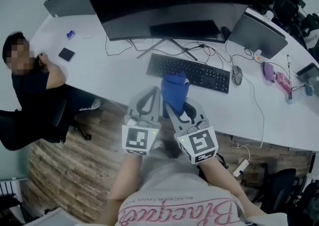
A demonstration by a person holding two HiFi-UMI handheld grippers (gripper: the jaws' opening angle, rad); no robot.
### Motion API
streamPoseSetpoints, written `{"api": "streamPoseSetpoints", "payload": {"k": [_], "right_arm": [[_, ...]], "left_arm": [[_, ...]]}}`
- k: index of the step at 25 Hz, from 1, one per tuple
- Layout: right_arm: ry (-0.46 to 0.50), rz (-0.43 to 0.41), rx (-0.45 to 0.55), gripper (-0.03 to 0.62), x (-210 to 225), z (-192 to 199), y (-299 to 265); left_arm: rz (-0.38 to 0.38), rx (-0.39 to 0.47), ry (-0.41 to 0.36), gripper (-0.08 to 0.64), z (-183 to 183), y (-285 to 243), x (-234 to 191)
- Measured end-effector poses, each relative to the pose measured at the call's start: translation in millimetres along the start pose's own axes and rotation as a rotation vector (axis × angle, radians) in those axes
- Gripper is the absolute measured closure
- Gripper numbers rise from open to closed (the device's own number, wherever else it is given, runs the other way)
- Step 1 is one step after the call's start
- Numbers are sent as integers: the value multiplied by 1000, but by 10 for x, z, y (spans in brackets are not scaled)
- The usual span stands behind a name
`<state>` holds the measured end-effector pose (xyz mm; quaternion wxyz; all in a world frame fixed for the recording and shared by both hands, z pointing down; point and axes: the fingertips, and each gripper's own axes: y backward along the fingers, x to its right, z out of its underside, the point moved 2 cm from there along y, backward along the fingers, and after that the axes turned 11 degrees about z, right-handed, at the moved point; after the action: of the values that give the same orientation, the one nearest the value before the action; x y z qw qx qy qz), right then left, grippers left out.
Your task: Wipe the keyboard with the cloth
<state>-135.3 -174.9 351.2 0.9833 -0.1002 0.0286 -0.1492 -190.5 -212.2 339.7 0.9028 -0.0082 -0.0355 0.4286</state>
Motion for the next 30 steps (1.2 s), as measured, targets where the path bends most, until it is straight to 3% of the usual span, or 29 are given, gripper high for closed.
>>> {"api": "streamPoseSetpoints", "payload": {"k": [13, 30], "right_arm": [[-14, 66, -41, 494, 187, 56, -256], [-84, -25, -52, 494, 928, 17, -1092]], "left_arm": [[65, -24, 33, 555, 197, -304, -218], [-13, -94, 32, 555, 339, -1128, -682]]}}
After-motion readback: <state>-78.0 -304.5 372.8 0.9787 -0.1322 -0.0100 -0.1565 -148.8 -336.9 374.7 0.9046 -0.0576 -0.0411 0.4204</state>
